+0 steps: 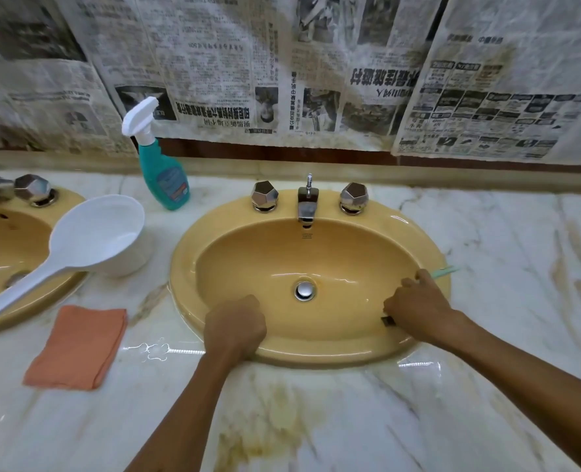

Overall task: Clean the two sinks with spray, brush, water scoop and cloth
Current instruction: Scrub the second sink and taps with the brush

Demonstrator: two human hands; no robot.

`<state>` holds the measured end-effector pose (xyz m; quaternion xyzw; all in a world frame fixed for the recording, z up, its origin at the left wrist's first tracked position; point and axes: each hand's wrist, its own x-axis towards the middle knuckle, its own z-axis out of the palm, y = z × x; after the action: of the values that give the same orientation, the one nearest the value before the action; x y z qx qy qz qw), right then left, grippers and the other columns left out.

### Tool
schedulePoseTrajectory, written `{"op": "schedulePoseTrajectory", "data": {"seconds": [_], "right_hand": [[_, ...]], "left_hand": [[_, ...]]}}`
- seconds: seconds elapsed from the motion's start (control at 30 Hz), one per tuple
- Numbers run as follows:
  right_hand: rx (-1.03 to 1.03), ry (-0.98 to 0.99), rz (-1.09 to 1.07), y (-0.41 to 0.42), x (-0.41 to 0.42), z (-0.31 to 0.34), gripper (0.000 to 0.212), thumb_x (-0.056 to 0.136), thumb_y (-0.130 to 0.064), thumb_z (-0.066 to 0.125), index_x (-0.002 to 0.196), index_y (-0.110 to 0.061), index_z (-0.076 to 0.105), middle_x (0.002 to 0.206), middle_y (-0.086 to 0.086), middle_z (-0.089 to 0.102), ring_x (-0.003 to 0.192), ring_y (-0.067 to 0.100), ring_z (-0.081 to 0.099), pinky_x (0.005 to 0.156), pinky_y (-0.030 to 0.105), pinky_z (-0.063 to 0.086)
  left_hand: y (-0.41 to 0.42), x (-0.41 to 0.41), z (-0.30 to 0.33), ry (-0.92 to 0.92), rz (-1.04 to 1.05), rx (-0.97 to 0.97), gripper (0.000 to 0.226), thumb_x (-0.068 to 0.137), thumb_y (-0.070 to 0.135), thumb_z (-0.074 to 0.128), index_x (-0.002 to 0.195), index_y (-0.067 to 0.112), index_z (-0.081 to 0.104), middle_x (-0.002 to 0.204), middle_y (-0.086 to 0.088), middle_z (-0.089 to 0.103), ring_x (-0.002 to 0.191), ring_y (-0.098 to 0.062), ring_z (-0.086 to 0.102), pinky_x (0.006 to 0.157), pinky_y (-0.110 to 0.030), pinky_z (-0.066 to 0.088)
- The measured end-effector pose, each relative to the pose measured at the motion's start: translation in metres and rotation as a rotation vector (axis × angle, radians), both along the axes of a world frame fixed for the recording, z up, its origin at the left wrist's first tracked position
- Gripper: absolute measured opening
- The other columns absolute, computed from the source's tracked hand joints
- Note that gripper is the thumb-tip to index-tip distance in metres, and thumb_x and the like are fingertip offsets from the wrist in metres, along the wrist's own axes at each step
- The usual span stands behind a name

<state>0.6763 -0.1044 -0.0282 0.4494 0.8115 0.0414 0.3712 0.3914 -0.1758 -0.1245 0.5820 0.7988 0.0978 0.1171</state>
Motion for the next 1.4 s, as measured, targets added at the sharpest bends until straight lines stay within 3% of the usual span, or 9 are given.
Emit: {"op": "schedulePoseTrajectory", "data": {"seconds": [0.23, 0.43, 0.67, 0.9, 1.0, 1.1, 1.2, 1.3, 1.4], "right_hand": [[-0.270, 0.632, -0.061, -0.025, -0.071, -0.047, 0.057, 0.091, -0.005, 0.040, 0.135, -0.041, 0.053, 0.091, -0.010, 0.059, 0.107, 0.023, 0.045, 0.098, 0.040, 0.022], [-0.059, 0.225, 0.085, 0.014, 0.018, -0.048, 0.029, 0.098, -0.020, 0.041, 0.112, -0.026, 0.065, 0.105, -0.001, 0.067, 0.107, 0.025, 0.053, 0.097, 0.044, 0.026], [-0.354, 0.759, -0.002, -0.020, -0.083, -0.058, 0.057, 0.092, -0.003, 0.037, 0.135, -0.033, 0.056, 0.107, 0.004, 0.065, 0.107, 0.029, 0.047, 0.084, 0.039, 0.024], [-0.575, 0.585, -0.179, 0.032, -0.028, -0.077, 0.040, 0.098, -0.025, 0.043, 0.128, -0.043, 0.060, 0.119, -0.005, 0.065, 0.108, 0.020, 0.055, 0.094, 0.041, 0.037], [-0.710, 0.755, -0.233, 0.024, -0.052, -0.076, 0.037, 0.101, -0.024, 0.040, 0.127, -0.036, 0.064, 0.119, -0.003, 0.068, 0.100, 0.015, 0.060, 0.092, 0.033, 0.046], [-0.657, 0.925, -0.206, 0.002, -0.072, -0.073, 0.034, 0.100, -0.035, 0.044, 0.131, -0.041, 0.059, 0.120, -0.007, 0.067, 0.103, 0.017, 0.060, 0.092, 0.035, 0.048], [-0.466, 0.749, -0.087, 0.000, -0.066, -0.069, 0.032, 0.098, -0.049, 0.046, 0.124, -0.039, 0.062, 0.102, -0.003, 0.068, 0.093, 0.021, 0.057, 0.087, 0.038, 0.042], [-0.292, 0.543, -0.096, -0.001, -0.070, -0.069, 0.030, 0.099, -0.035, 0.048, 0.123, -0.035, 0.065, 0.109, -0.002, 0.068, 0.104, 0.023, 0.056, 0.091, 0.039, 0.031], [-0.272, 0.644, -0.120, -0.017, -0.116, -0.068, 0.037, 0.098, -0.023, 0.046, 0.129, -0.033, 0.063, 0.120, -0.001, 0.067, 0.109, 0.024, 0.056, 0.091, 0.038, 0.035]], "left_hand": [[-0.001, 0.002, 0.006, 0.032, 0.026, -0.018, 0.029, 0.085, 0.025, 0.053, 0.107, 0.028, 0.073, 0.087, -0.004, 0.074, 0.088, -0.026, 0.066, 0.071, -0.030, 0.042], [-0.003, 0.006, 0.008, -0.018, 0.078, 0.028, 0.045, 0.072, 0.033, 0.037, 0.096, 0.026, 0.075, 0.078, -0.001, 0.073, 0.084, -0.027, 0.066, 0.066, -0.028, 0.037], [-0.002, 0.012, 0.012, -0.014, 0.125, 0.040, 0.042, 0.072, 0.032, 0.039, 0.092, 0.026, 0.076, 0.075, -0.001, 0.072, 0.081, -0.027, 0.066, 0.065, -0.029, 0.040], [-0.004, 0.012, 0.009, -0.053, 0.123, 0.074, 0.041, 0.072, 0.031, 0.040, 0.091, 0.026, 0.076, 0.069, 0.002, 0.069, 0.077, -0.025, 0.065, 0.063, -0.028, 0.039], [-0.004, 0.009, 0.008, -0.046, 0.104, 0.075, 0.039, 0.074, 0.030, 0.042, 0.093, 0.026, 0.076, 0.074, 0.000, 0.072, 0.079, -0.025, 0.066, 0.066, -0.028, 0.042], [-0.004, 0.006, 0.004, -0.050, 0.084, 0.099, 0.040, 0.075, 0.031, 0.042, 0.096, 0.026, 0.076, 0.078, -0.002, 0.073, 0.081, -0.026, 0.066, 0.066, -0.029, 0.041], [-0.005, 0.004, 0.000, -0.073, 0.067, 0.123, 0.045, 0.074, 0.035, 0.038, 0.097, 0.026, 0.076, 0.076, -0.002, 0.073, 0.080, -0.026, 0.066, 0.064, -0.028, 0.039], [-0.007, 0.002, -0.001, -0.086, 0.020, 0.136, 0.043, 0.077, 0.035, 0.039, 0.098, 0.027, 0.075, 0.076, -0.002, 0.073, 0.079, -0.026, 0.067, 0.065, -0.028, 0.042], [-0.009, -0.006, 0.000, -0.299, -0.005, 0.202, 0.034, 0.080, 0.031, 0.045, 0.095, 0.026, 0.076, 0.076, 0.003, 0.073, 0.077, -0.020, 0.068, 0.069, -0.029, 0.050]]}}
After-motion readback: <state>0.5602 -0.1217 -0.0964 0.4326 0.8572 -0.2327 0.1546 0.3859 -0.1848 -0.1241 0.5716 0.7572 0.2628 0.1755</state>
